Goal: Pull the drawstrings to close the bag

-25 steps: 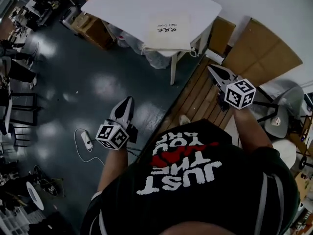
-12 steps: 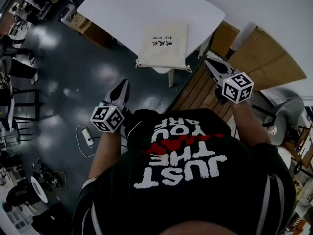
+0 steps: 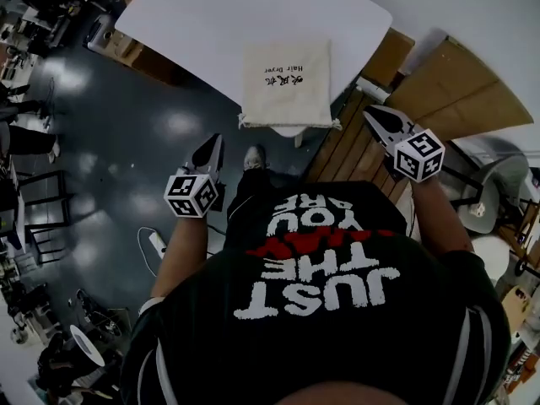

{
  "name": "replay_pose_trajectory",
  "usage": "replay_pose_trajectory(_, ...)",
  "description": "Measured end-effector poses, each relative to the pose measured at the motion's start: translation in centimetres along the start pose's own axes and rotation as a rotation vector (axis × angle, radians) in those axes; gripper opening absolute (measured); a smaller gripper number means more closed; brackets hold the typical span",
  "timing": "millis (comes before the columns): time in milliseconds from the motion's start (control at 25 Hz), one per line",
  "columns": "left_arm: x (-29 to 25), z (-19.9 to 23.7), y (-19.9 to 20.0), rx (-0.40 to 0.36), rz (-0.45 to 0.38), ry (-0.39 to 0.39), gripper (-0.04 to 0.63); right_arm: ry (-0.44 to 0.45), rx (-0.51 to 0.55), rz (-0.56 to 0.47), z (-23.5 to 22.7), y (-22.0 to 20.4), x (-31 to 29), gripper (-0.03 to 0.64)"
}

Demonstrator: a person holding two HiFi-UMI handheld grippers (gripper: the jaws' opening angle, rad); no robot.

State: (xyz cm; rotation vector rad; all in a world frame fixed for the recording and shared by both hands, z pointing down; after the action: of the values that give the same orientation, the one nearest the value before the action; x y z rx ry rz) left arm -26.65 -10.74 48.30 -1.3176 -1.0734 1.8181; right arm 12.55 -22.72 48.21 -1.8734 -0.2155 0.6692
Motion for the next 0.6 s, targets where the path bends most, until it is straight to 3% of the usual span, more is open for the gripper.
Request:
replay_pose_trajectory(200, -4.1, 4.1, -3.8, -0.113, 0.119, 0.001, 0.004, -0.057, -0.008, 0.060, -0.4, -2.6, -2.5, 0.008)
replay_pose_trajectory(440, -7.7, 5.1, -8.4, -0.290, 0.247, -0.078, 0.089, -0.082, 0.000, 0.079, -0.5, -5.3, -3.7, 0.009)
replay_pose_trajectory(600, -9.3, 4.4, -9.7, -0.358, 0.261, -0.074, 0.143, -0.063, 0.007, 0.106, 0.2, -7.3, -4.0, 0.112)
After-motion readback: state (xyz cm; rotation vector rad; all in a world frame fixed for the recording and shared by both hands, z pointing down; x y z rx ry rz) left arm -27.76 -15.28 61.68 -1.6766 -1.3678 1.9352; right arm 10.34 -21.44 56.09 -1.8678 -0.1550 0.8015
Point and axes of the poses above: the fingertips, and each gripper's own axes: x backward along the fingers, z to its left, y out of its top, the point moved 6 cm from there along x, backward along the fingers, and after that the axes turned 1 degree about -x, right-handed, at the moved point
